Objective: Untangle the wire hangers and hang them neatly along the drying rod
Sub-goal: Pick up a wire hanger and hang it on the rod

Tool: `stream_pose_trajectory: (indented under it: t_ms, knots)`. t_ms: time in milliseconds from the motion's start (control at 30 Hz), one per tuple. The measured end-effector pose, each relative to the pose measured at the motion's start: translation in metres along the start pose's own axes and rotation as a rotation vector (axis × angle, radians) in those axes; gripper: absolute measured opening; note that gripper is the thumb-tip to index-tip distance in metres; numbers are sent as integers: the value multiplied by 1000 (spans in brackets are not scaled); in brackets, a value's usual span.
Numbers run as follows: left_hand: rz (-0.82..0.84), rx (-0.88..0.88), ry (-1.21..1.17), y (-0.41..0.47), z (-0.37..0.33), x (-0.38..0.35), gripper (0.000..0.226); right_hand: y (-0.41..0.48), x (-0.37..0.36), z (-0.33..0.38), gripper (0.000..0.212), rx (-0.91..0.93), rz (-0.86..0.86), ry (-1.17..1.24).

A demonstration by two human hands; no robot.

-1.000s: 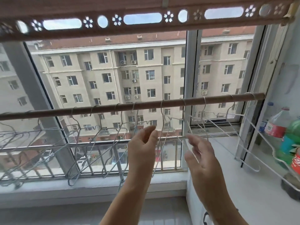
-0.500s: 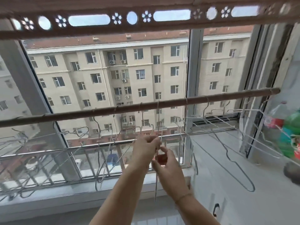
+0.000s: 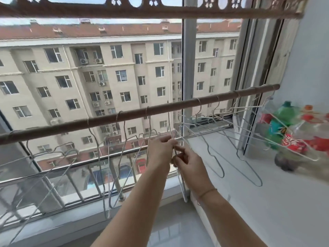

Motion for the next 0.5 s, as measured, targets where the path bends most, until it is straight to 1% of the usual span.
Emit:
stream_pose_trajectory:
  t_ms: [67, 167, 233, 333, 500]
  knots:
    - [7, 35, 12, -4, 21, -2, 17, -8, 5, -18, 29, -32, 9, 6]
    - [-4, 114, -6, -13, 56, -1, 17, -22, 8, -46, 29, -94, 65, 5]
    - [0, 148, 2, -20, 77, 1, 23, -28, 12, -65, 24, -142, 92, 4]
    - [49, 170, 99, -30, 108, 7, 29, -32, 22, -89, 21, -173, 109, -69]
    - [112, 250, 262, -46, 157, 35, 21, -29, 37, -125, 42, -153, 179, -319]
Point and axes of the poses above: each hand's wrist, its own y-axis towards the middle knuckle, its own x-axis out of the back of the hand, z = x × y, the point moved 10 cm from there along y, towards the middle knuckle, and after that the axes turned 2 degrees about y, right-handed, at the moved point
